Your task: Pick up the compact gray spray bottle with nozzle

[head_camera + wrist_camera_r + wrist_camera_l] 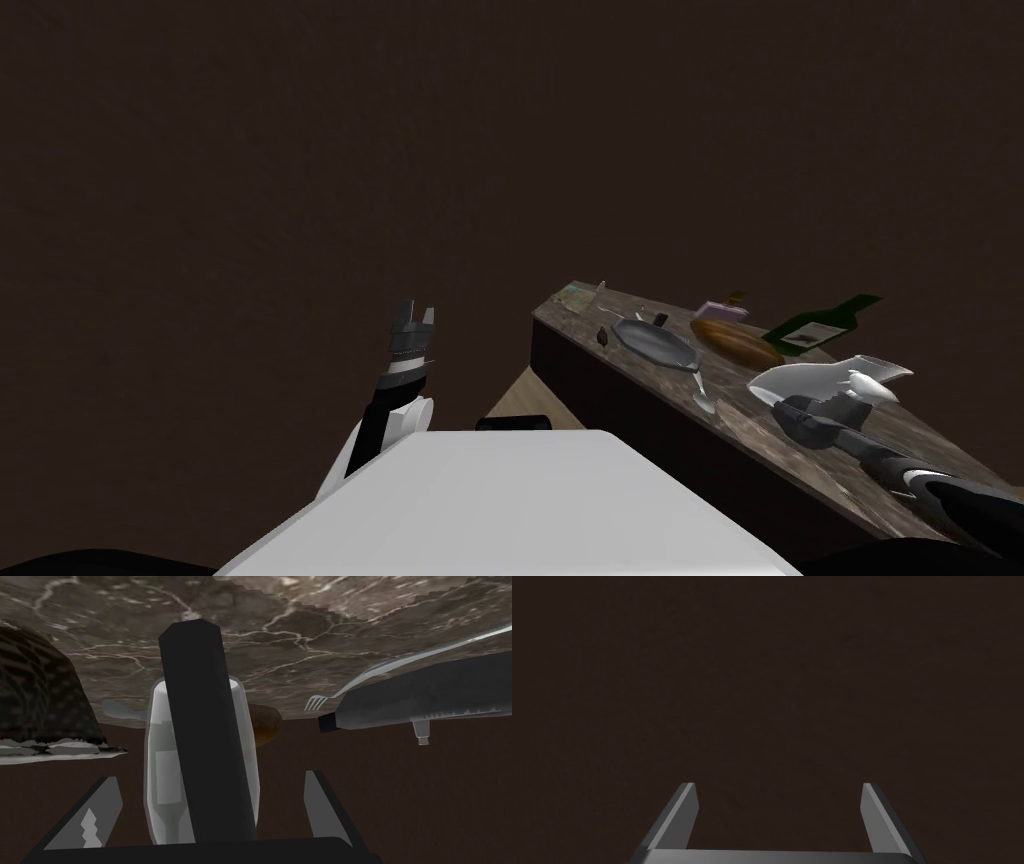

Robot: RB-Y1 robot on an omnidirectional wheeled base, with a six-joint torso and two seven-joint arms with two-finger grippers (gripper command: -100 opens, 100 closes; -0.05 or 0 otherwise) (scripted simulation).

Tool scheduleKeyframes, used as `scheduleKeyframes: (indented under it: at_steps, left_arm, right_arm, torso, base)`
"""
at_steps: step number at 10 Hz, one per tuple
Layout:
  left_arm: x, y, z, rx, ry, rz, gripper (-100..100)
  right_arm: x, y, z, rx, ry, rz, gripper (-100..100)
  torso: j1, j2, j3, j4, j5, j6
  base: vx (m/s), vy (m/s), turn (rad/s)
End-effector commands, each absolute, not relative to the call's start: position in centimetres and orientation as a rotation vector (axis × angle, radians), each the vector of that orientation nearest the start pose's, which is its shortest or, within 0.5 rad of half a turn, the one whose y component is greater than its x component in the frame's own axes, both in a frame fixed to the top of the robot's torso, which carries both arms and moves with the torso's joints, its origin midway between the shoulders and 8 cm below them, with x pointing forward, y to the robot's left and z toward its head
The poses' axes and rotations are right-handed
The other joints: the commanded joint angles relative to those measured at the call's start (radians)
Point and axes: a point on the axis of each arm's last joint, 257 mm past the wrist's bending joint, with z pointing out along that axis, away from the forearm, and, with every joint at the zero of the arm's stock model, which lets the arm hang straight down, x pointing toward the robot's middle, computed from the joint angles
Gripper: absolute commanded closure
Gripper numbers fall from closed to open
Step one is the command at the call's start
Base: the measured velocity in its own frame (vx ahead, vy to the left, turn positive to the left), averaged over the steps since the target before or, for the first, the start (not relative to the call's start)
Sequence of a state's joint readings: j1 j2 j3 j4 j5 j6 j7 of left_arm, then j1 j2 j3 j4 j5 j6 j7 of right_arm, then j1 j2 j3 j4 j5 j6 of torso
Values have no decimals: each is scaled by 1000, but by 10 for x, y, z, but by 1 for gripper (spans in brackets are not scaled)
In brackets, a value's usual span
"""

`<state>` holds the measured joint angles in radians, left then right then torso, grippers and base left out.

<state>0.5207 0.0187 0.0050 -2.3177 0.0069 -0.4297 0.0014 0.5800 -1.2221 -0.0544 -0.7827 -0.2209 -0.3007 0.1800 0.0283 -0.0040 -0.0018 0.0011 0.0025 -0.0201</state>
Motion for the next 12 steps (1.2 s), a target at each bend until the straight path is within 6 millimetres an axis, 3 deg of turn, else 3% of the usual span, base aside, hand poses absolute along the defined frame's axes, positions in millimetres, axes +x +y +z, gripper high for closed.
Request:
scheduleKeyframes:
  at_steps: [1,4,5,6,10,11,12]
  left_arm:
    - [346,283,21,-690,656,-1285,0]
    - [347,281,20,-693,660,-1289,0]
    - [347,281,20,-693,660,-1289,0]
    - [347,281,20,-693,660,-1289,0]
    - [347,280,20,-693,661,-1292,0]
    - [347,280,20,-693,661,-1292,0]
    - [347,280,20,-693,661,-1292,0]
  right_arm:
    - [150,-862,-238,836,1898,-470,-100]
    - [118,-881,-231,875,1889,-546,-100]
    - [124,-878,-233,867,1892,-532,-100]
    - [122,-878,-233,868,1891,-534,100]
    - [124,-878,-232,862,1891,-533,100]
    - [124,-878,-231,862,1891,-534,0]
    - [114,-872,-247,871,1931,-557,100]
  torso:
    - [0,0,0,0,0,0]
    - [8,-2,0,1,2,0]
    - [8,-2,-1,1,2,-1]
    - [8,-3,-1,1,2,-1]
    - [9,-2,0,1,0,0]
    - [9,-2,0,2,0,-1]
    - [9,-2,0,2,0,-1]
  base:
    - [-41,100,182]
    - [1,21,-22]
    - [0,0,0]
    - [1,2,16]
    - [0,-1,-3]
    - [0,0,0]
    - [48,-82,-295]
